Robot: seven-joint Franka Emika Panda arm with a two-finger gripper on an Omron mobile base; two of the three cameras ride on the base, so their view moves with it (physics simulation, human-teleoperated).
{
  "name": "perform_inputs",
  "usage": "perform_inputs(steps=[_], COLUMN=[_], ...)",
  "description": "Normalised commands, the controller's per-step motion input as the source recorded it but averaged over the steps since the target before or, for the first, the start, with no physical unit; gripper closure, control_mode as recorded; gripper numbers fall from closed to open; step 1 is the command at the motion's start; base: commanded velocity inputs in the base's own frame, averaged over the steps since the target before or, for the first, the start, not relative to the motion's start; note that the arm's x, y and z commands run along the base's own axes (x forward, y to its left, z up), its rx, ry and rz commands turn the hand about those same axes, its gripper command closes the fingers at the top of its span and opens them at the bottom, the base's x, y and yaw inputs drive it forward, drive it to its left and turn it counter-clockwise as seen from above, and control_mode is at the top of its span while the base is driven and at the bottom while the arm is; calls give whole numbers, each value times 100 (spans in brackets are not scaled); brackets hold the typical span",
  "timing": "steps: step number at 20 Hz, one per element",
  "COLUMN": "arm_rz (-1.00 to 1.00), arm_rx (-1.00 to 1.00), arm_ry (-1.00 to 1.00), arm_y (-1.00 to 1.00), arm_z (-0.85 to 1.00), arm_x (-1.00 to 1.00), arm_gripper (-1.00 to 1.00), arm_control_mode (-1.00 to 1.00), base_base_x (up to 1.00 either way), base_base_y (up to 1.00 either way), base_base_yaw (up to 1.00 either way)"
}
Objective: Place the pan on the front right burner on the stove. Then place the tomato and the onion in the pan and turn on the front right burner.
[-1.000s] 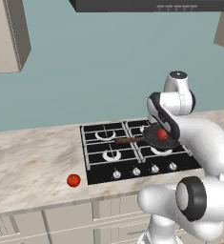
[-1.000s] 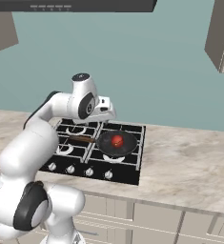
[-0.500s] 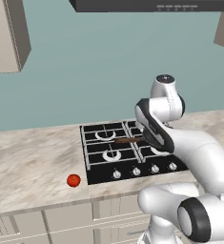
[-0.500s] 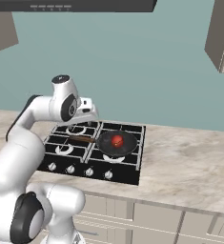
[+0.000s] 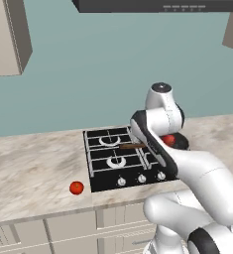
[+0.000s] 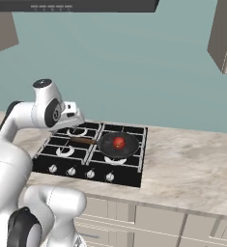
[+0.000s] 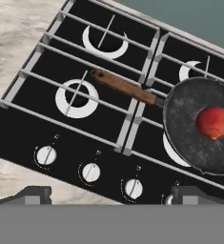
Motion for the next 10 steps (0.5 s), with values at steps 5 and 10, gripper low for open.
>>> perform_inputs(steps=[5,10], arm_rz=[4,5], arm_rx=[0,0], arm_ry=[0,0], arm_y=[46,44], arm_z=[0,0], arm_x=[-27,-27], arm_gripper=[-100,-100], arm_control_mode=[-100,-100], base_base_x=[0,0], base_base_y=[0,0], base_base_yaw=[0,0])
